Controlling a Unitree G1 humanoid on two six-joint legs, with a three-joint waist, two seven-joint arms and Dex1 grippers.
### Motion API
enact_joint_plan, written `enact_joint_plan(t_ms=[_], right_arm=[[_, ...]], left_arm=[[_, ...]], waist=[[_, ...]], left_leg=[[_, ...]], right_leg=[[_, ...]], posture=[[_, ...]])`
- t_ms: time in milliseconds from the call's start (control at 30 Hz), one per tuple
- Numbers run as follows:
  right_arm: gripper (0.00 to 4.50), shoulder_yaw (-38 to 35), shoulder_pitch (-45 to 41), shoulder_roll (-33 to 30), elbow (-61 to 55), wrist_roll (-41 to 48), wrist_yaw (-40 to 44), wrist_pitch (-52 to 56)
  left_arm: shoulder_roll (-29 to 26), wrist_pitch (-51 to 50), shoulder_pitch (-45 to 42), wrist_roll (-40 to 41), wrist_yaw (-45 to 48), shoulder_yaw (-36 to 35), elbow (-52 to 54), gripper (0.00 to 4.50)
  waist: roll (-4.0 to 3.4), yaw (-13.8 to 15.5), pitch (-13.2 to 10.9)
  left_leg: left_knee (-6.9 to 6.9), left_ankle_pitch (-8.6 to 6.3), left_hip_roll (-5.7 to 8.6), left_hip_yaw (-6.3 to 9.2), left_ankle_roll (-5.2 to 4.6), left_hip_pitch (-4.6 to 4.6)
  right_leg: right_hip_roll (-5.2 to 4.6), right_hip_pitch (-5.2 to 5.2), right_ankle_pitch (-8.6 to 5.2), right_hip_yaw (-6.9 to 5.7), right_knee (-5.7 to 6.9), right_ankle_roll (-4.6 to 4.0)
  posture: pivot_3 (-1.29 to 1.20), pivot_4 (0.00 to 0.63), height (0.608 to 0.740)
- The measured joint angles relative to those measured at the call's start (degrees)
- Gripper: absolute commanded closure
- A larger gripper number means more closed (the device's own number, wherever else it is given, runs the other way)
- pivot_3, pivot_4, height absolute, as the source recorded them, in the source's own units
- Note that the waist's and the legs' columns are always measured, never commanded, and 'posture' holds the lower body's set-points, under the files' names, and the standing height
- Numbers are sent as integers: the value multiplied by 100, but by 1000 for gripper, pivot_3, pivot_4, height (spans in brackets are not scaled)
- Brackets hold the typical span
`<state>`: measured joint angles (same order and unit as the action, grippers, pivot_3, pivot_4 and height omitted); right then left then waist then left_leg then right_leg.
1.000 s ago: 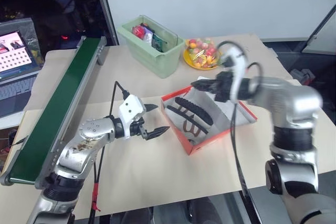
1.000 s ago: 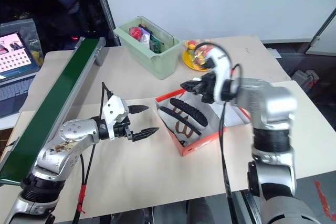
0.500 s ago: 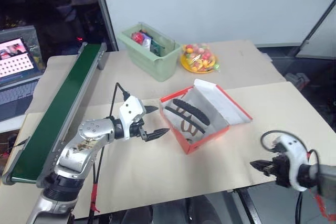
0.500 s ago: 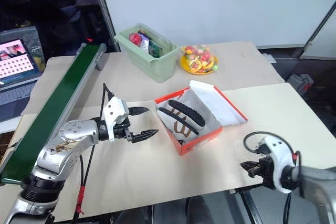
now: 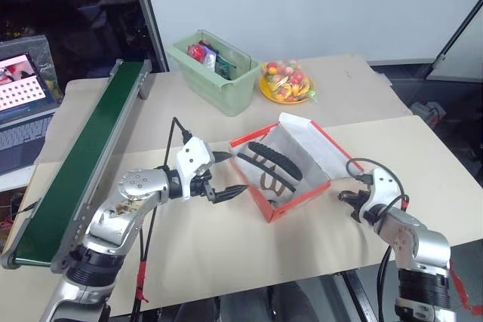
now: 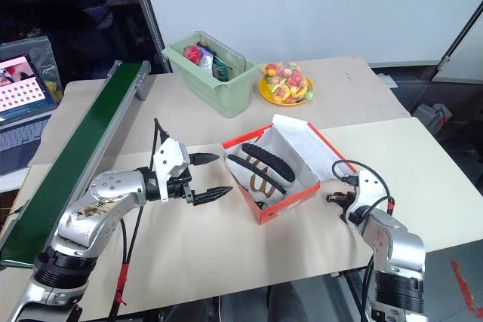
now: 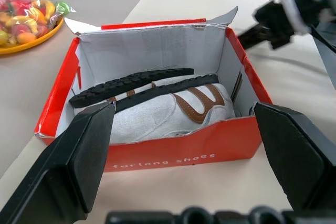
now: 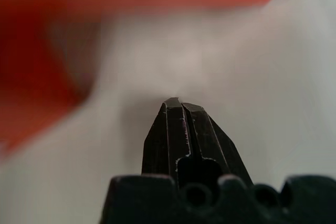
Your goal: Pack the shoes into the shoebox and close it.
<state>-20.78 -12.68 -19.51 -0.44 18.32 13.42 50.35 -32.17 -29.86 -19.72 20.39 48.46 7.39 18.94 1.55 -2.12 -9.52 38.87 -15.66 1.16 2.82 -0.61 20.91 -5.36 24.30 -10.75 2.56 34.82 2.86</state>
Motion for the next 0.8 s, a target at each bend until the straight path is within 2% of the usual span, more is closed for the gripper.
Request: enact_joint_plan(t_ms=[200,467,633,800], right_arm=[[4490,-470,-655,441,855,261,-235,-513],[4490,-1366,-1856,1070,1738,1361,-358,-1077],[4490,-1616,-1936,1229,1600,2136,-5,-1231],[4490,-1466,-1606,1235,473,3254,841,-921]], left_arm=[[-4,0,-38,0,3,1,-17,0],[-24,0,-44,1,-3,-3,-14,0],[-27,0,-44,0,-9,-9,-13,0],[-33,0,-49,0,-22,-14,-8,0]], waist=[[-3,-53,0],[-11,-45,-5],[-16,-34,-7],[-29,-50,-14]], left_leg=[[-2,-2,-1,-4,-3,-8],[-7,-4,-4,1,-6,-7],[-8,-6,-4,8,-10,14],[-8,-6,-6,9,-10,15]], right_leg=[[2,-1,0,7,4,-1],[4,2,1,3,12,-2],[2,15,1,-5,16,-2],[4,22,2,-4,18,-2]], posture=[[0,150,740],[0,150,740],[0,150,740],[0,150,740]])
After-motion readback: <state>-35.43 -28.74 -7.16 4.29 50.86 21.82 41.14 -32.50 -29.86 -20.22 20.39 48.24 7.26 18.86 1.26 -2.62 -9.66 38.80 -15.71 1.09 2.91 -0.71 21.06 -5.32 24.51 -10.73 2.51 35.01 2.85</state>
